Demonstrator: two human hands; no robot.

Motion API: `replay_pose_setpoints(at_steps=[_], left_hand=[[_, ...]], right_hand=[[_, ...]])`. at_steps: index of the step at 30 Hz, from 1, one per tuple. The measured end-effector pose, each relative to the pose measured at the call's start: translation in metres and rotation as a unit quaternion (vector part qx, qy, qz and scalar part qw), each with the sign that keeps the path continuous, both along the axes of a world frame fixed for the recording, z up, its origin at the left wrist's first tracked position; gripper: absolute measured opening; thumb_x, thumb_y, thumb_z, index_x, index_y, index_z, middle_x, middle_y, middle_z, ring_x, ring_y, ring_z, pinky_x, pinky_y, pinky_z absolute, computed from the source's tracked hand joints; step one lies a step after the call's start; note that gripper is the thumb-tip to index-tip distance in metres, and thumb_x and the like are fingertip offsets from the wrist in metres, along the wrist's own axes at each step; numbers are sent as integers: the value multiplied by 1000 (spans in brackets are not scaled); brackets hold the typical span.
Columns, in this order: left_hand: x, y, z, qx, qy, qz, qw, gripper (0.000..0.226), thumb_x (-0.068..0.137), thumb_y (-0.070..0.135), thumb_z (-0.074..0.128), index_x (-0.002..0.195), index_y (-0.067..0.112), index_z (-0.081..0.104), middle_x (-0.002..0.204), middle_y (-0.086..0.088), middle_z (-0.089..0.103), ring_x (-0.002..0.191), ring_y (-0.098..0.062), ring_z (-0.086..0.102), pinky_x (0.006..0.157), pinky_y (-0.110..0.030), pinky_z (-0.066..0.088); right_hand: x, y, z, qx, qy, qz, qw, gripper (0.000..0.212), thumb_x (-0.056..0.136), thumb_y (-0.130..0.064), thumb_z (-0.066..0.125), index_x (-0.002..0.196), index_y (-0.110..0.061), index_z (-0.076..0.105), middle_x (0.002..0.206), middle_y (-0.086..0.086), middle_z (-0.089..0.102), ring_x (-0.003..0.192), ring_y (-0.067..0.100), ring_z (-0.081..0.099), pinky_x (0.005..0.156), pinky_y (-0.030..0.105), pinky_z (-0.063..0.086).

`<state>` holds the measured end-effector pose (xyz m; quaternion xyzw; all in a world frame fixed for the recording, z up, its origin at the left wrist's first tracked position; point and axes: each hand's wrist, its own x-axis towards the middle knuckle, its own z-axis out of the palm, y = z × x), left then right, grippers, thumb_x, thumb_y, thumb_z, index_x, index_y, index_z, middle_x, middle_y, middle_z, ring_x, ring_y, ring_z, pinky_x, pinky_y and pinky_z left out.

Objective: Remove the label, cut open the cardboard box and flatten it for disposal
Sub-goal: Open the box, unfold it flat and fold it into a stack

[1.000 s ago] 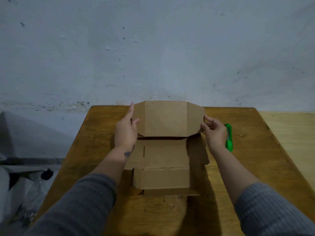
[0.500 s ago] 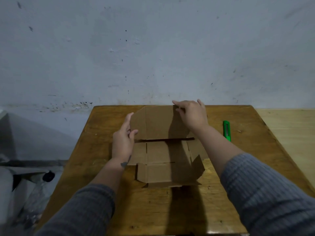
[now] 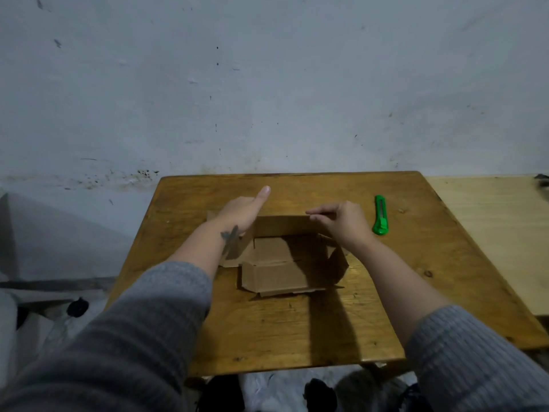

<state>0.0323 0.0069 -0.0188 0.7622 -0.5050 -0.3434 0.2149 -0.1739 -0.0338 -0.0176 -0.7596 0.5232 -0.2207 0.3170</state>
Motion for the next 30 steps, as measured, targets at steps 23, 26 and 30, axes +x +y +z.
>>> replay_pose_setpoints(at_steps=[23,26,30], left_hand=[[-29,54,-87,103,-271,-220,931,67,97,58,19,153,26,2,161,9,-8,148,-12,-7,118,-56,2],[-38,65,-100,81,-293,-208,930,66,99,54,17,152,25,-9,158,10,-20,145,-11,-17,116,-58,-6],[-42,70,-109,62,-294,-190,935,63,99,51,12,151,24,-14,156,10,-25,143,-12,-24,115,-58,-10]], right_hand=[[-39,31,-85,31,327,94,940,64,97,-43,36,151,-22,10,161,-5,1,148,18,-4,114,60,-3],[-47,28,-100,27,312,102,944,65,97,-46,33,151,-25,5,161,-8,-3,147,14,-7,115,61,-5],[-54,25,-106,23,253,105,962,61,97,-43,36,151,-27,12,160,-9,3,147,13,-3,113,59,-6]])
